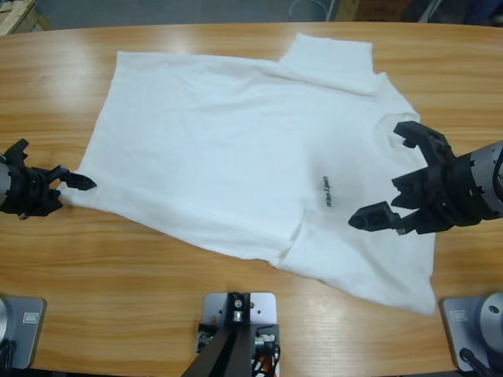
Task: Fold clothes
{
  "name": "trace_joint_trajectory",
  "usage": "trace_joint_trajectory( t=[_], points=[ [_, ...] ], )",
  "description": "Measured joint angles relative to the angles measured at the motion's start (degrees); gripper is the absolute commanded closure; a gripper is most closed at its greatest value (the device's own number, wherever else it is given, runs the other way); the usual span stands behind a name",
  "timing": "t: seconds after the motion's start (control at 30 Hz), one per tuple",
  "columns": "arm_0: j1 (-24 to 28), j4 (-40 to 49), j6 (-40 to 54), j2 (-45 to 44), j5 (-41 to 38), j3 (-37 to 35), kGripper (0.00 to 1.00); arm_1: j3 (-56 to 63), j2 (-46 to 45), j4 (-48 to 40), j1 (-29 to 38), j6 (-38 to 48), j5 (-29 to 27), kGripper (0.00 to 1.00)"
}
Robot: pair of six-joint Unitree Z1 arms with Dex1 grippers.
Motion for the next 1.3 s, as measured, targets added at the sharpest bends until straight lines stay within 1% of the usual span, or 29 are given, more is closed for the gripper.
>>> trace_joint_trajectory(
  t=[0.13, 0.2, 0.57, 0.83, 0.87, 0.9, 0.93, 0.97, 1.0, 1.07, 1.1, 1.23, 1.27, 1.3],
  points=[
    [0.0, 0.3, 0.4, -4.3, 0.0, 0.0, 0.184, 0.0, 0.0, 0.0, 0.0, 0.0, 0.0, 0.000],
    [0.0, 0.4, 0.7, -4.9, 0.0, 0.0, 0.184, 0.0, -0.1, 0.0, 0.0, 0.0, 0.0, 0.000],
    [0.0, 0.4, 1.3, -4.3, 0.0, -0.2, 0.184, 0.0, -0.6, 0.0, 0.0, 0.0, 0.0, 0.000],
    [0.0, 0.3, 1.3, 0.0, 1.0, -0.2, 0.188, 0.0, -0.6, 0.0, 0.0, 0.0, 0.0, 0.000],
    [0.0, 0.3, 1.3, 0.3, 1.3, -0.3, 0.272, 0.0, -0.6, 0.0, 0.0, 0.0, 0.0, 0.000],
    [0.0, 0.3, 1.3, 0.6, 1.7, -0.4, 0.423, 0.0, -0.6, 0.0, 0.0, 0.0, 0.0, 0.000],
    [0.0, 0.3, 1.3, 0.8, 2.0, -0.4, 0.464, 0.0, -0.6, 0.0, 0.0, 0.0, 0.0, 0.000],
    [0.0, 0.3, 1.3, 1.0, 2.2, -0.5, 0.474, 0.0, -0.6, 0.0, 0.0, 0.0, 0.0, 0.000],
    [0.0, 0.3, 1.3, 1.1, 2.3, -0.6, 0.510, 0.0, -0.6, 0.0, 0.0, 0.0, 0.1, 0.000],
    [0.0, 0.3, 1.3, 1.3, 2.3, -0.9, 0.548, 0.0, -0.6, 0.0, 0.0, 0.0, 0.1, 0.000],
    [0.0, 0.3, 1.3, 1.3, 2.3, -0.9, 0.621, 0.0, -0.6, 0.0, 0.0, 0.0, 0.1, 0.000],
    [0.0, 0.3, 1.3, 1.3, 2.3, -1.0, 0.639, 0.0, -0.6, 0.0, 0.0, 0.0, 0.2, 0.000],
    [0.0, 0.3, 1.3, 1.3, 2.3, -1.0, 0.666, 0.0, -0.6, 0.0, 0.0, 0.0, 0.3, 0.000],
    [0.0, 0.3, 1.3, 1.3, 2.3, -1.0, 0.790, 0.0, -0.6, 0.0, 0.0, 0.0, 0.3, 0.000]
  ],
)
